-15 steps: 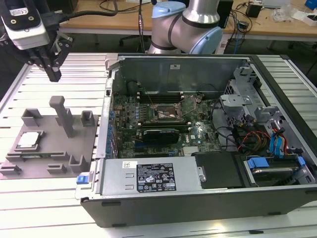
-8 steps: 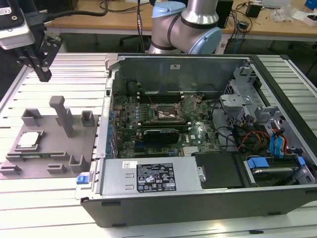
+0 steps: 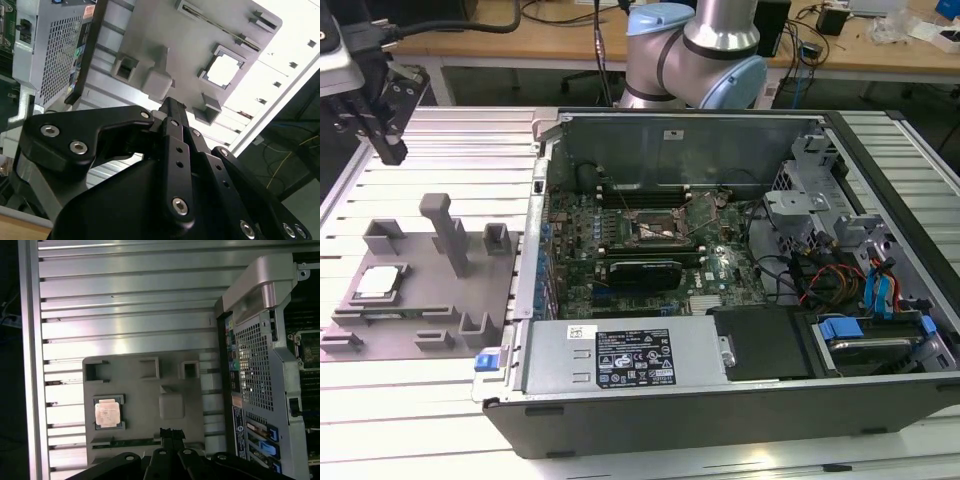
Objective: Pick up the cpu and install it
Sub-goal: 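Reach for the cpu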
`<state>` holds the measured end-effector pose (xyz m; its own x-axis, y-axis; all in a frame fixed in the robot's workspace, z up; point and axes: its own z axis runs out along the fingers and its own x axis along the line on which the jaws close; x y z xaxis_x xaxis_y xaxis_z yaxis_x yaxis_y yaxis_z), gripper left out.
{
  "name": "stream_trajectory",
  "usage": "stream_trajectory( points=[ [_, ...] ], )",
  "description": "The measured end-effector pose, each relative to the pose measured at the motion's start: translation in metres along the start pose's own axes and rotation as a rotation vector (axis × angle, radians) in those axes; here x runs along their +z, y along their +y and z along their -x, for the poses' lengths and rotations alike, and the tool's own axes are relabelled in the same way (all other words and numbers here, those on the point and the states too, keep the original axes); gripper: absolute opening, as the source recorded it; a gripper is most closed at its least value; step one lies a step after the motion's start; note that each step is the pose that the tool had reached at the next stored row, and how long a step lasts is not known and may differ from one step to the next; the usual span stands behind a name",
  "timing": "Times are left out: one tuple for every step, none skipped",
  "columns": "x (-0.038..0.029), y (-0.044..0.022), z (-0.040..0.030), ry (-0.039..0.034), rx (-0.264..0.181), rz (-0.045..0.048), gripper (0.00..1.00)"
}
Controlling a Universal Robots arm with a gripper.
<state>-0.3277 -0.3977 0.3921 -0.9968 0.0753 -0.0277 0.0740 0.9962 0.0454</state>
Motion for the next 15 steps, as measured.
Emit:
stream_trajectory(
  points=[
    [0.0002,-0.0001,-0.0019,-0.0001,0.0,0.0001,0.11],
    [0.0004,-0.0002,-0.0047,-0.0004,0.0,0.0,0.11],
    [0.0007,-0.0004,-0.0066,-0.0005,0.0,0.0001,0.11],
    [0.0013,-0.0006,-0.0098,-0.0008,0.0,0.0,0.11],
    [0.002,-0.0008,-0.0135,-0.0011,0.0,0.0,0.11],
    [0.0029,-0.0011,-0.0176,-0.0014,0.0,0.0001,0.11],
    [0.0033,-0.0012,-0.0195,-0.0015,0.0,0.0001,0.11],
    [0.0037,-0.0013,-0.0214,-0.0016,0.0,0.0001,0.11],
    [0.004,-0.0013,-0.0234,-0.0017,0.0,0.0002,0.11],
    [0.0043,-0.0014,-0.0254,-0.0017,0.0,0.0001,0.11],
    [0.0048,-0.0016,-0.0281,-0.0018,0.0,0.0001,0.11],
    [0.0051,-0.0017,-0.0299,-0.0018,0.0,0.0001,0.11],
    [0.0055,-0.0018,-0.0325,-0.0019,0.0,0.0002,0.11],
    [0.0058,-0.0019,-0.0344,-0.0019,0.0,0.0002,0.11],
    [0.0063,-0.0021,-0.0379,-0.002,0.0,0.0001,0.11]
  ],
)
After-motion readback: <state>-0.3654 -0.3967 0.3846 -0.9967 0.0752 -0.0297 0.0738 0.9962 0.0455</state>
